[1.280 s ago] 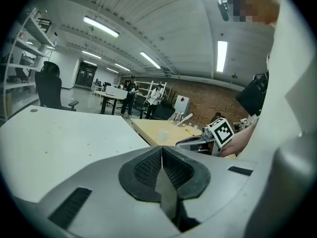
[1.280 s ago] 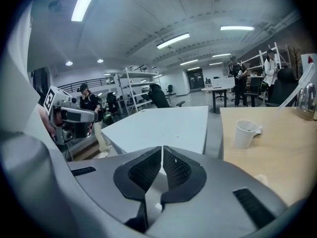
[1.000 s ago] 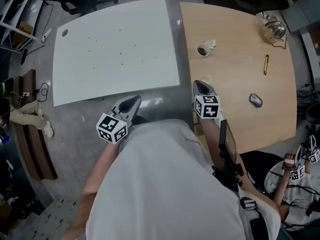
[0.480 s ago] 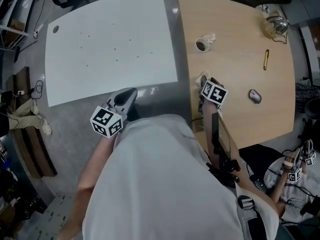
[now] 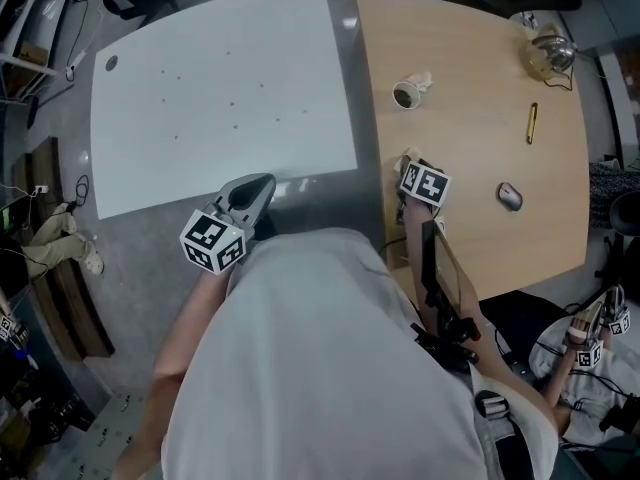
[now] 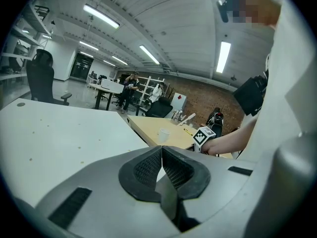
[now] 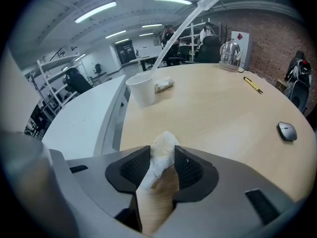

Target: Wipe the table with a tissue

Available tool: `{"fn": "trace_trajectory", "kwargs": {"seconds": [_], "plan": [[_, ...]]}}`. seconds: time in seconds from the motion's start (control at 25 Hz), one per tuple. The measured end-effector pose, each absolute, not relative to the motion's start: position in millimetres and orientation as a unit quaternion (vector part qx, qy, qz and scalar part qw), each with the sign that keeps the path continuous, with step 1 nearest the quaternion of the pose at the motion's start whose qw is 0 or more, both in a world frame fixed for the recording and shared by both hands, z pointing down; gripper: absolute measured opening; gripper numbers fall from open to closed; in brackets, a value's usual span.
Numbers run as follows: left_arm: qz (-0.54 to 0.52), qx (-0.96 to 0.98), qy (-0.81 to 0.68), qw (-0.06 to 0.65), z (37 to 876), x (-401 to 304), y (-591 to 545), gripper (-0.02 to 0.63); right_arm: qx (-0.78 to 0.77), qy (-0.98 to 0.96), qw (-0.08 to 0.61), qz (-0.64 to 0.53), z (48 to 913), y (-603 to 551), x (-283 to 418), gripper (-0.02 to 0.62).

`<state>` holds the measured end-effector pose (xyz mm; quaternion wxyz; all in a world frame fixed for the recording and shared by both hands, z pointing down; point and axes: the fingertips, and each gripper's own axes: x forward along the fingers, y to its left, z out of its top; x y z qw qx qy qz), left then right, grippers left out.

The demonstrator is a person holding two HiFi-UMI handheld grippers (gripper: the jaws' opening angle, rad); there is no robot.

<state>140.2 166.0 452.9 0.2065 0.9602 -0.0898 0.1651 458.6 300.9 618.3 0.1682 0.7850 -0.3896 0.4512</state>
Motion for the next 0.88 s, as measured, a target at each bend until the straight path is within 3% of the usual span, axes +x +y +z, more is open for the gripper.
{"fn": "trace_trajectory", "kwargs": {"seconds": [0.36, 0.88], "plan": [[0.164, 0.962, -0.079, 0.202, 450, 153, 168, 0.006, 0.786, -0.419, 0.133, 0.435, 601, 294, 454, 0.093], [0.156, 0.958, -0.102, 0.219, 453, 136, 161, 0.006, 0.713, -0.593, 0.118, 0.356, 546, 214, 395, 0.086]]}}
